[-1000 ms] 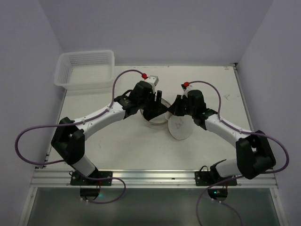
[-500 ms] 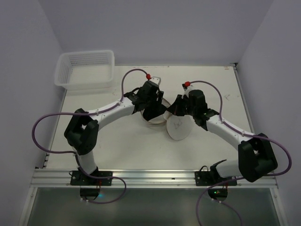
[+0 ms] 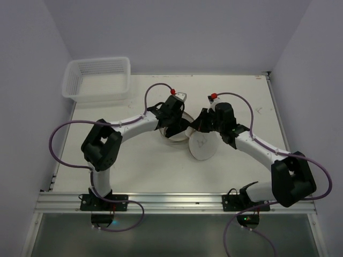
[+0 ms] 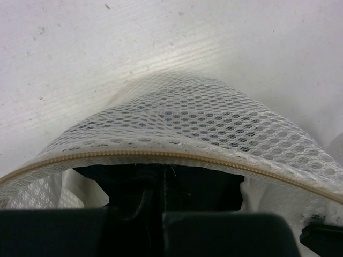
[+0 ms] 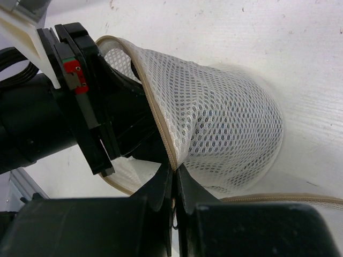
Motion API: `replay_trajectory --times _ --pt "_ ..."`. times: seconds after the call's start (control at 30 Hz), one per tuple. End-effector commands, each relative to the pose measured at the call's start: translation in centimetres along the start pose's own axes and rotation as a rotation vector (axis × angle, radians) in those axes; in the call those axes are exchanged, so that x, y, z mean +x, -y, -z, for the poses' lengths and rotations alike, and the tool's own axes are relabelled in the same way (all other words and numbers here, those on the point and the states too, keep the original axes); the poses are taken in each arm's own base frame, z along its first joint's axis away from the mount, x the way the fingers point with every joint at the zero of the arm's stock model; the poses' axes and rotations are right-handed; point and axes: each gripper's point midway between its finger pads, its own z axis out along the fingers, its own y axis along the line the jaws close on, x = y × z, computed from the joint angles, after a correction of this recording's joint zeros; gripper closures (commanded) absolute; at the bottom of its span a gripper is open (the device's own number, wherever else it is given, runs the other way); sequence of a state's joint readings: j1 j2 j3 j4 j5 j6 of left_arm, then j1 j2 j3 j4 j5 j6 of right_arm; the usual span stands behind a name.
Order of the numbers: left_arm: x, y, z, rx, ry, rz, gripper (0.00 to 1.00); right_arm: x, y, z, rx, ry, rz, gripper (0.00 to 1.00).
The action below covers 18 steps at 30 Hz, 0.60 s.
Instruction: Unzip the laundry bag and remove the bra
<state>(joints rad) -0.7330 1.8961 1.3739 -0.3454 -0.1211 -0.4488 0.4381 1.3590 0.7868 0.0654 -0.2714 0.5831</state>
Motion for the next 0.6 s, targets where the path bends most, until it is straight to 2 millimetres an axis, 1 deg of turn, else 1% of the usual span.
replay_trajectory --times 0.0,0.03,0.07,0.13,0.17,0.2,0.23,0.27,0.3,0.33,0.37,0.4,0.43,0.47,0.53,0.57 --pt "-1.0 0.8 1.0 0.053 0.021 0.001 1.0 -0.6 -0.4 0.3 -0.009 0.034 -0.005 1.0" --pt "-1.6 1.0 1.6 0.063 0.038 -0.003 1.0 -0.5 -0.2 0.4 0.002 0.032 -0.011 1.0" --pt "-2.4 1.3 2.9 0.083 0.067 -0.008 1.0 -0.4 0.0 0.4 0.014 0.031 -0.019 1.0" --pt "-3.4 1.7 4.3 0.117 0.105 -0.034 1.0 -0.2 0.3 0.7 0.034 0.029 -0.028 1.0" --pt "-4.0 2.5 6.0 0.169 0.132 -0.049 1.0 -0.3 0.6 0.8 0.053 0.036 -0.031 1.0" --pt "-4.3 3.0 6.9 0.202 0.149 -0.071 1.0 -0.1 0.9 1.0 0.068 0.036 -0.037 1.0" --pt "-5.0 3.6 7.9 0.244 0.185 -0.086 1.0 -0.1 1.1 1.1 0.077 0.039 -0.041 1.0" --pt "-5.3 4.5 9.9 0.312 0.213 -0.104 1.0 0.1 1.3 1.2 0.085 0.037 -0.041 1.0" --pt "-5.7 4.8 11.0 0.339 0.239 -0.125 1.0 0.2 1.7 1.3 0.107 0.036 -0.046 1.0" --pt "-6.2 5.2 12.0 0.366 0.268 -0.135 1.0 0.1 1.7 1.3 0.108 0.04 -0.045 1.0" --pt "-6.8 6.1 14.2 0.436 0.298 -0.15 1.0 0.6 2.0 1.5 0.123 0.018 -0.047 1.0" --pt "-6.8 6.6 15.3 0.485 0.312 -0.17 1.0 1.1 2.2 1.6 0.134 0.0 -0.052 1.0" --pt "-7.3 7.6 16.6 0.554 0.341 -0.19 1.0 1.3 2.3 1.6 0.138 -0.009 -0.054 1.0" --pt "-7.1 8.9 18.9 0.667 0.352 -0.221 1.0 1.5 2.4 1.7 0.143 -0.02 -0.055 1.0" --pt "-7.1 10.2 20.9 0.779 0.37 -0.24 1.0 1.7 2.6 1.8 0.149 -0.025 -0.055 1.0" --pt "-6.7 11.0 22.4 0.871 0.361 -0.264 1.0 1.7 2.6 1.9 0.15 -0.025 -0.052 1.0"
